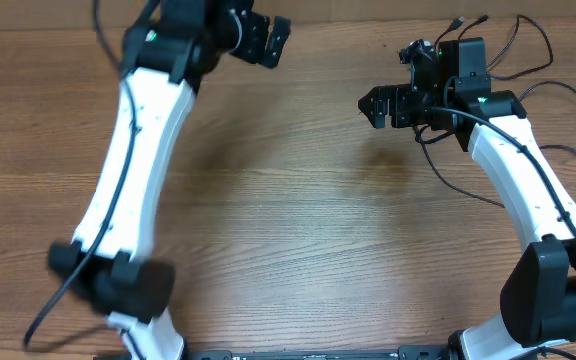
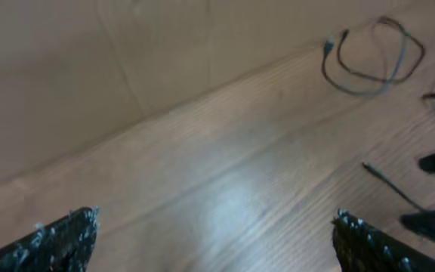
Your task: Untangle cables
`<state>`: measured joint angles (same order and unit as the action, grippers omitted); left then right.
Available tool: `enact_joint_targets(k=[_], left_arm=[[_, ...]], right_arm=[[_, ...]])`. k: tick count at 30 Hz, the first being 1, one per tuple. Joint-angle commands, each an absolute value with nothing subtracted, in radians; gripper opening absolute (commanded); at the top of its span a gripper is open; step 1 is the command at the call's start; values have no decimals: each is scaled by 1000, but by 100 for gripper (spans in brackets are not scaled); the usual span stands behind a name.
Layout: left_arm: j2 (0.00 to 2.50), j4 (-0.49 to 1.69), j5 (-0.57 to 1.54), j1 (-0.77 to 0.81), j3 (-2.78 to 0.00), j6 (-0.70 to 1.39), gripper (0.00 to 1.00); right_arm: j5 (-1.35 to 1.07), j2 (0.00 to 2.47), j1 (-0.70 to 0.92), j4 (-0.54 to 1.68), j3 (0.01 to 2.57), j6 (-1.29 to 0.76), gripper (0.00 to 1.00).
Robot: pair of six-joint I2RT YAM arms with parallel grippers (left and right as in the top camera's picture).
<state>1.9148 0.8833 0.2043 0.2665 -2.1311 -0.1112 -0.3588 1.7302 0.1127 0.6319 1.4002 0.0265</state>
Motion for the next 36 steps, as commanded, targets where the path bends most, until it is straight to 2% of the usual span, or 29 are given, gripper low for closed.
enact_joint_targets(k=[1, 8, 22, 30, 36], left_arm=[[1764, 831, 190, 263, -1937, -170, 100], [1589, 559, 156, 262, -1616, -180, 100], [1084, -153, 154, 262, -799, -236, 100], [760, -372, 160, 194, -426, -230, 100], [566, -393, 186, 129, -257, -219, 99]], right_arm=[[-356, 1728, 114, 630, 1402, 35, 100], [-356, 1728, 114, 630, 1402, 35, 100], [-356, 1728, 114, 630, 1402, 35, 100], [-356, 1728, 114, 630, 1402, 35, 100], [-356, 1728, 114, 630, 1402, 35, 100]])
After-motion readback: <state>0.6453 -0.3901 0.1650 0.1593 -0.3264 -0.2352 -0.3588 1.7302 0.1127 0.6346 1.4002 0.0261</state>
